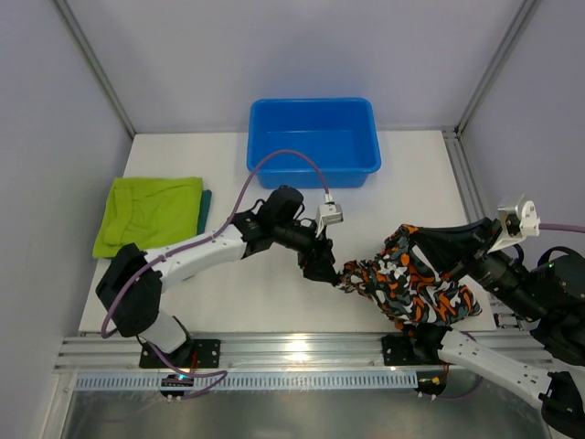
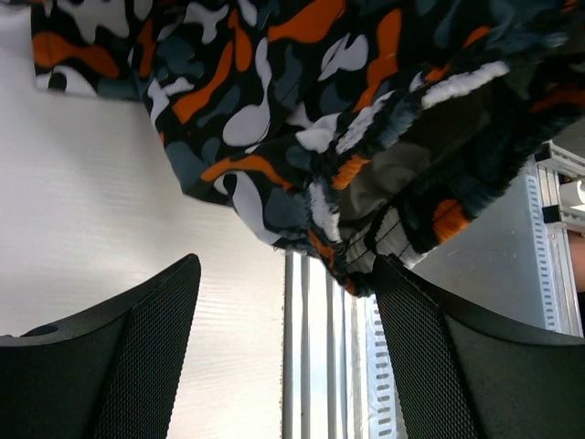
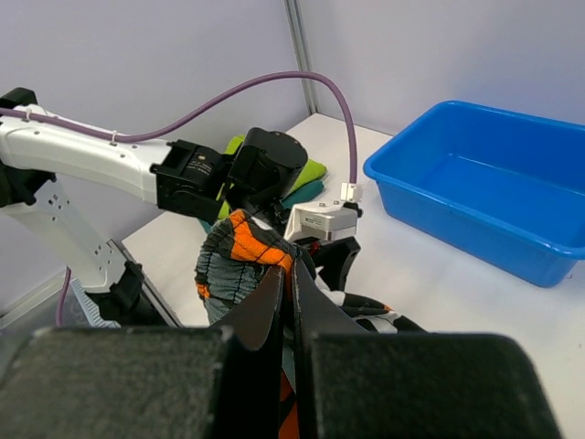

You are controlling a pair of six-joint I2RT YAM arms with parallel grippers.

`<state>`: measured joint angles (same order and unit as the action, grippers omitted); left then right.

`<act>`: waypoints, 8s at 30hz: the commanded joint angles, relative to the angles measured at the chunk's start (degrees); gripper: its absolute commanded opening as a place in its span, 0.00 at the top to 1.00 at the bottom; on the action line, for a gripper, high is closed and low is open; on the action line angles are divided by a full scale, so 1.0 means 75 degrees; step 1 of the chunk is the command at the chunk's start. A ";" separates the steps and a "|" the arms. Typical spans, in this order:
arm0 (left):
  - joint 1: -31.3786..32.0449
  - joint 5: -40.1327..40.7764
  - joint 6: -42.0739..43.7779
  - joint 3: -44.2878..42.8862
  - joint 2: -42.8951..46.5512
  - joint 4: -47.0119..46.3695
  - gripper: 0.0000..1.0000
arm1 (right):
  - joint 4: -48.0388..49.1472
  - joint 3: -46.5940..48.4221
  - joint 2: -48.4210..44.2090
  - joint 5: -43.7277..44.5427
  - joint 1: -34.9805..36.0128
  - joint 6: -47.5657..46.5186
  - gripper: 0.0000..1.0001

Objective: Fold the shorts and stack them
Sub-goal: Flatten out the shorts at the center of the board.

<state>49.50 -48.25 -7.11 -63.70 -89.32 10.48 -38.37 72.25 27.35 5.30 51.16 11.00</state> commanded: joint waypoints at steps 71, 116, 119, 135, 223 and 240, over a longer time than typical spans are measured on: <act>0.0760 0.6128 -0.0328 -0.3657 0.5008 0.5338 1.00 | 0.0498 0.1851 0.0126 0.0946 -0.0001 -0.1620 0.97; -0.1807 0.8095 -0.0985 -0.3789 -0.1288 0.3535 0.47 | 0.2152 -0.1757 0.8751 0.1298 -0.6773 0.2376 0.97; -0.1783 0.8389 -0.1335 -0.2993 -0.0655 0.4143 0.46 | 0.2163 -0.2108 0.8658 0.1122 -0.7499 0.2411 0.96; -0.1771 0.7184 -0.2427 0.0197 -0.0323 0.3091 0.39 | 0.1907 -0.2462 0.7359 -0.0531 -0.8731 0.1920 0.53; -0.1961 0.8016 -0.2086 -0.1973 -0.0363 0.3958 0.38 | 0.2564 0.0841 1.0743 -0.0168 -0.4090 0.2436 0.48; 0.4649 0.8215 -0.6210 0.0092 -0.0394 0.2531 0.32 | 0.0335 -0.1229 0.5825 -0.0132 -0.5016 0.1791 0.48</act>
<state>80.16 11.62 -46.44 -62.11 -89.08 34.92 -31.46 67.37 74.32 3.53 13.74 25.58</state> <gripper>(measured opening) 0.672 0.519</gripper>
